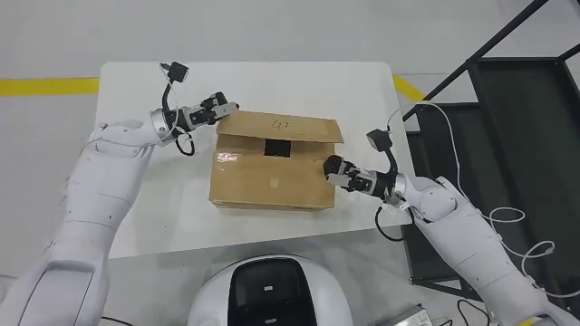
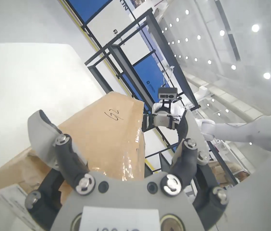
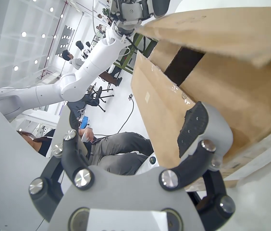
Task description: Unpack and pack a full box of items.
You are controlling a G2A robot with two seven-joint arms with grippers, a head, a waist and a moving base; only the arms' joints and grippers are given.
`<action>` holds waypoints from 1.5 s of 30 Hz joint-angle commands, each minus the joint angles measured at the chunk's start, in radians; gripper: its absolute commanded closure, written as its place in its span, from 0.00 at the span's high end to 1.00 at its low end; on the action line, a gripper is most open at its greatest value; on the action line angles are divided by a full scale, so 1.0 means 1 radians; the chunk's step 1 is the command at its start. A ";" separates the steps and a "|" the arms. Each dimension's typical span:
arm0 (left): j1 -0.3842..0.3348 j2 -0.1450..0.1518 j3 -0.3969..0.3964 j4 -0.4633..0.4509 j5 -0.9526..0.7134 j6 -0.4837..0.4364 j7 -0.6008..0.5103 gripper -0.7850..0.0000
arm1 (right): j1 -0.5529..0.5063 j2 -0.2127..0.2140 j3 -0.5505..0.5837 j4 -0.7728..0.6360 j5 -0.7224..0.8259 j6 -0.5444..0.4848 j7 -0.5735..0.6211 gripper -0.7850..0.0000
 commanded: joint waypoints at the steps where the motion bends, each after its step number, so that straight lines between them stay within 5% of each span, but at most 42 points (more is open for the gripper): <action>1: 0.030 0.013 -0.012 -0.043 0.021 0.009 -0.008 1.00 | 0.003 0.000 0.005 -0.002 0.001 0.011 0.002 1.00; 27: 0.146 0.087 -0.085 -0.239 0.095 0.056 -0.048 1.00 | 0.178 -0.025 -0.052 0.098 0.140 0.378 0.196 1.00; 45: 0.335 0.144 -0.282 -0.400 -0.052 0.091 0.062 1.00 | 0.233 -0.044 -0.090 0.099 0.083 0.472 0.209 1.00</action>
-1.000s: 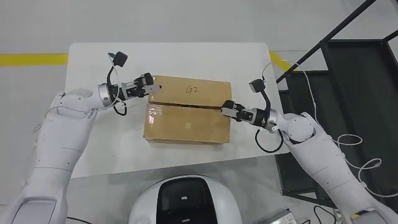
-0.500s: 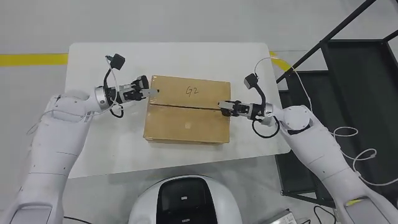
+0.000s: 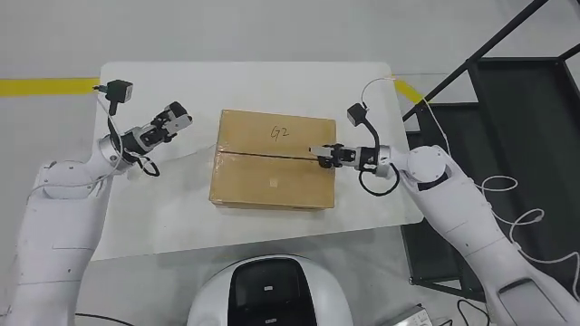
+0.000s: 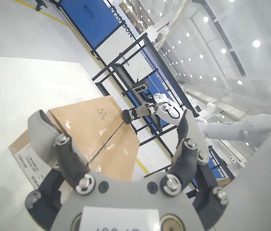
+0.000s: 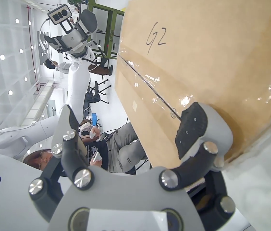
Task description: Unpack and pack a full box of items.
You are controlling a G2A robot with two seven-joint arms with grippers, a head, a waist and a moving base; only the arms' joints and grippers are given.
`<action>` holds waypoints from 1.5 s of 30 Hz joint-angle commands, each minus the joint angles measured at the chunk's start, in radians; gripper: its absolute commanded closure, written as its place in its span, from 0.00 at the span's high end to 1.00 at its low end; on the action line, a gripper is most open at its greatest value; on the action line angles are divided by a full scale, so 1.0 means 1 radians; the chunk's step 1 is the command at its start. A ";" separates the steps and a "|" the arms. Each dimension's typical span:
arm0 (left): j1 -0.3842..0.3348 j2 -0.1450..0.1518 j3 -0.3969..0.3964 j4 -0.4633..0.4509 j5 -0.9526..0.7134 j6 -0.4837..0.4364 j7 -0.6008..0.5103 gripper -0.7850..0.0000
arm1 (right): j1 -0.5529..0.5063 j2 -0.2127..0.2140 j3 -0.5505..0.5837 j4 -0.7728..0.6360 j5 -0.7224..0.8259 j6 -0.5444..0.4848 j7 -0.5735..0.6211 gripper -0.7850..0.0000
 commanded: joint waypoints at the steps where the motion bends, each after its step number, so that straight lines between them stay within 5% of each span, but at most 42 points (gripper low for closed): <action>1: 0.014 0.003 -0.006 -0.015 0.002 0.013 0.013 1.00 | 0.003 -0.003 -0.007 0.013 0.000 0.002 -0.003 1.00; 38: 0.057 0.011 -0.025 -0.067 0.029 0.021 0.073 1.00 | 0.009 -0.009 -0.005 0.029 0.018 -0.014 0.002 1.00; 45: 0.122 0.023 -0.035 -0.119 0.021 0.104 0.024 1.00 | 0.009 -0.009 -0.005 0.029 0.018 -0.014 0.002 1.00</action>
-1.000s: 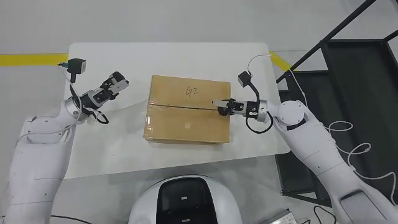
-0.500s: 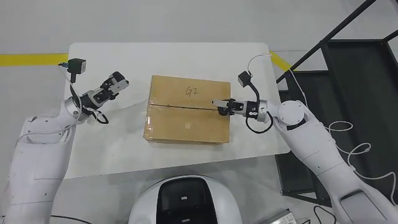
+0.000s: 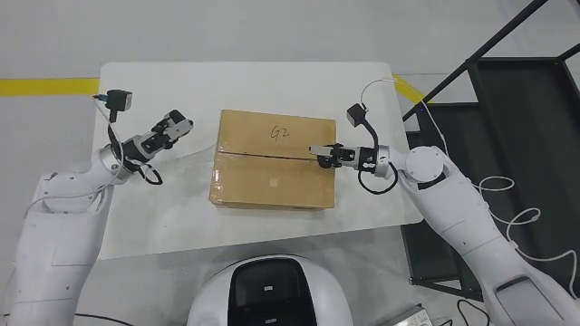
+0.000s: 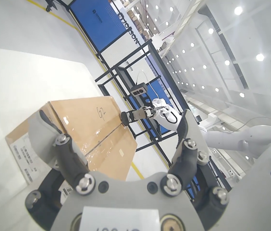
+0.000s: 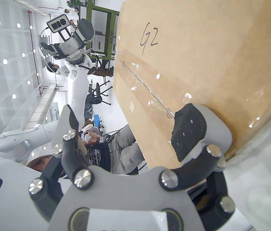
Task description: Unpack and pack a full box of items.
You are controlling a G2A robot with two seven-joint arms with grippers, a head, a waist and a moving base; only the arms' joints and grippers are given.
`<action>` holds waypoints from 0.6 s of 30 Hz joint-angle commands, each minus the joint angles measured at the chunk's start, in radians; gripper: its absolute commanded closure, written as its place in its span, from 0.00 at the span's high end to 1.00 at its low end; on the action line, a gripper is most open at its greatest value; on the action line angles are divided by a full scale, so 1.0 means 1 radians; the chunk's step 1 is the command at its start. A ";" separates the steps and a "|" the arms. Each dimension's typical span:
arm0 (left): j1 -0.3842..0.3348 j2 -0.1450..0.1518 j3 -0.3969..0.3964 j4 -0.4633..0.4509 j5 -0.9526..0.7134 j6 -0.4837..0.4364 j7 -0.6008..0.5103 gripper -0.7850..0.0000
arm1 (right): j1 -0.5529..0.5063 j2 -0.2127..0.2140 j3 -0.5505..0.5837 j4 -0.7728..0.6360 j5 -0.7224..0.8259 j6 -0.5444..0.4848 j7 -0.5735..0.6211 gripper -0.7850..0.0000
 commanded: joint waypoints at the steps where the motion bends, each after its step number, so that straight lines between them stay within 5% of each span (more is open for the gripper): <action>1: 0.034 0.007 -0.015 -0.010 -0.017 0.009 -0.036 1.00 | 0.000 0.000 0.000 0.000 0.000 0.000 0.000 1.00; 11: 0.246 0.027 -0.083 -0.077 -0.174 0.035 -0.085 1.00 | 0.000 0.000 0.000 0.000 0.000 0.000 0.000 1.00; 18: 0.262 0.023 -0.047 -0.111 -0.150 0.030 -0.043 1.00 | 0.000 0.000 0.000 0.000 0.000 0.000 0.000 1.00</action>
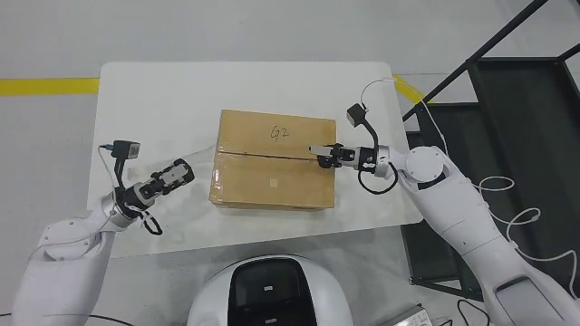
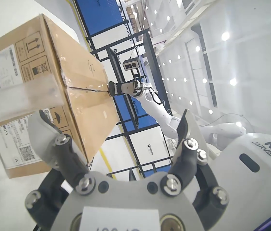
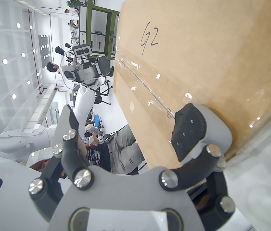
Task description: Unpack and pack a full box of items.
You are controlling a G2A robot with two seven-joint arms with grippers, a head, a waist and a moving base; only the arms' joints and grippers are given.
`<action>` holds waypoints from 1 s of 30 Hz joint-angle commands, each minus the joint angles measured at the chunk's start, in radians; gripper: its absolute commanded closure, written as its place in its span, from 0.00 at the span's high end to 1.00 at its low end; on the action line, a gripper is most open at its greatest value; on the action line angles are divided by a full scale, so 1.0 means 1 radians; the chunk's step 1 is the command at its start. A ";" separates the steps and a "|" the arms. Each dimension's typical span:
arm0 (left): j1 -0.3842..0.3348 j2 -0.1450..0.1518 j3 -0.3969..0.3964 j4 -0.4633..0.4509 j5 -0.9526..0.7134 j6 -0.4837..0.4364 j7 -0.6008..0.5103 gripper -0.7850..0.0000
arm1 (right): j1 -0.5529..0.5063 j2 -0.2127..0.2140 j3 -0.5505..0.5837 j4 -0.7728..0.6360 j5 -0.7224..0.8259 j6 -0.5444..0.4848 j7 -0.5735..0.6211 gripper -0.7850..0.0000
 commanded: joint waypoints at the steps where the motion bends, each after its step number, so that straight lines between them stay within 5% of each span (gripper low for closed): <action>1: -0.006 -0.001 0.011 -0.010 0.047 -0.004 0.030 1.00 | 0.000 0.000 0.000 0.000 0.000 0.000 0.000 1.00; 19: -0.006 -0.001 0.011 -0.010 0.047 -0.004 0.030 1.00 | 0.000 0.000 0.000 0.000 0.000 0.000 0.000 1.00; 22: 0.020 -0.008 0.034 -0.018 0.003 0.062 0.096 1.00 | 0.000 0.000 0.000 0.000 0.000 0.000 0.000 1.00; 30: 0.098 -0.007 0.032 0.016 -0.145 0.097 0.055 1.00 | 0.000 0.000 0.000 0.000 0.000 0.000 0.000 1.00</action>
